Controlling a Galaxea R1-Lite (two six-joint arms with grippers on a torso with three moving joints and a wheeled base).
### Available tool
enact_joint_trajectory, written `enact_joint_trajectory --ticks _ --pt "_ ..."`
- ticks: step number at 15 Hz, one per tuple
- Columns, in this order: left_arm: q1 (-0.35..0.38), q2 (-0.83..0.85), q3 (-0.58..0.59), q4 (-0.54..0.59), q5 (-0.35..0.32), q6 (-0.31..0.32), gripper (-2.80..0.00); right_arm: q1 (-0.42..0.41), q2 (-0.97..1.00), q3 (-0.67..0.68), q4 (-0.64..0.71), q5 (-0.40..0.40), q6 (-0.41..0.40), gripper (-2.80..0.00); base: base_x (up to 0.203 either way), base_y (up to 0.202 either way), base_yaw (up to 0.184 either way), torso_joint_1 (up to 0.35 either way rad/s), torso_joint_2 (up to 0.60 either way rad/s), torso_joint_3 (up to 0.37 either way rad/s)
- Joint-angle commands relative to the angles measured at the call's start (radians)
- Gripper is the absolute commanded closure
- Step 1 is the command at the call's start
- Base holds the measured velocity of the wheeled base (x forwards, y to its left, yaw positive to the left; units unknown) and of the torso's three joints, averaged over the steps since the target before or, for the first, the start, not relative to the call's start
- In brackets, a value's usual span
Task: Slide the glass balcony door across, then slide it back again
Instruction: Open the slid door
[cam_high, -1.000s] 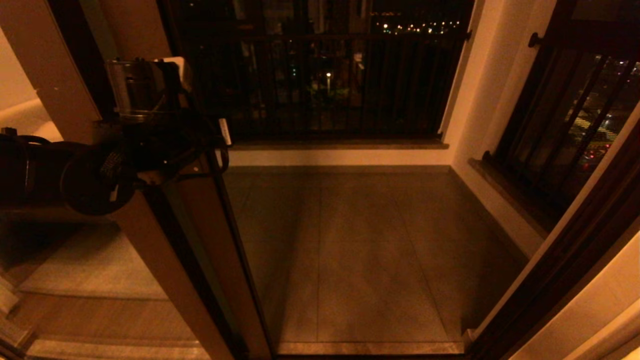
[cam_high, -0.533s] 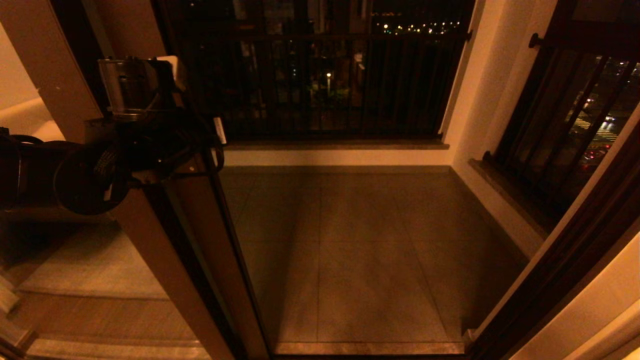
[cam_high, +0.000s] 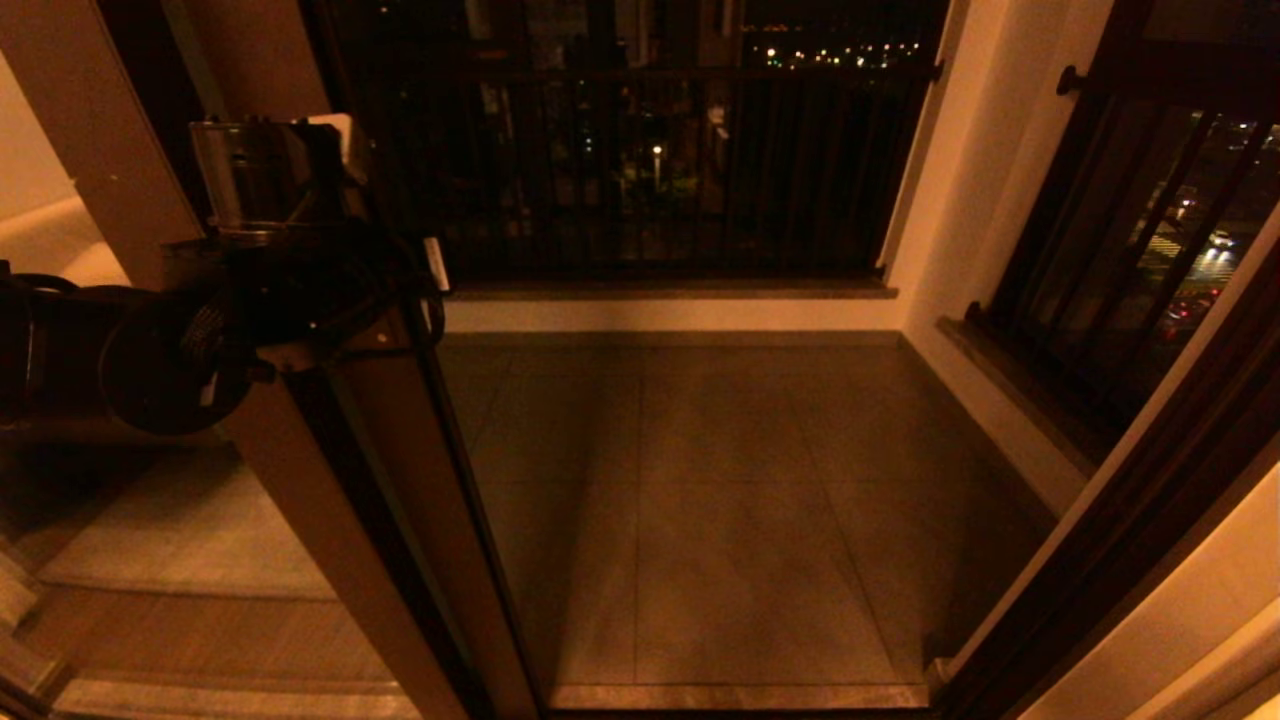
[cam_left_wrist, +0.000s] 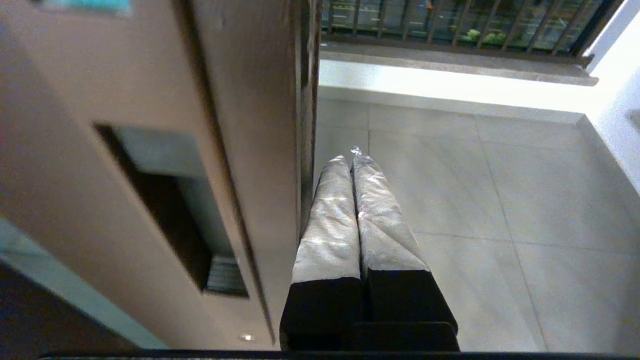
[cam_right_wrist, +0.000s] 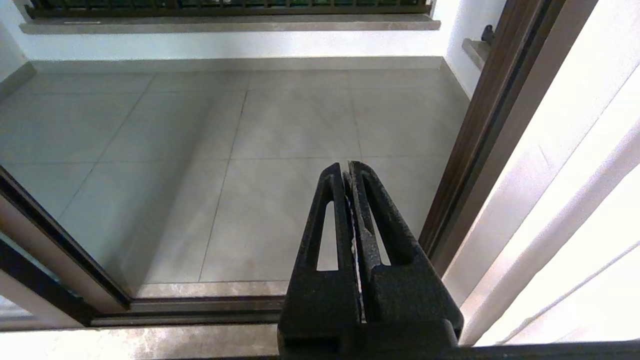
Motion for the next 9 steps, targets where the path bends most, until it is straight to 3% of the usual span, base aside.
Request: enact_joint_trajectory --ticks 1,9 --pt "0.009 -0.010 0.011 -0.001 0.005 -0.001 0.00 0.000 0.000 0.000 0.000 0.001 -0.001 0.00 0.000 0.000 0.000 0.000 0.00 0.000" --pt "0.013 -0.011 0.011 -0.002 -0.010 -0.001 0.00 0.001 0.000 0.000 -0.001 0.001 -0.001 0.00 0.000 0.000 0.000 0.000 0.00 0.000"
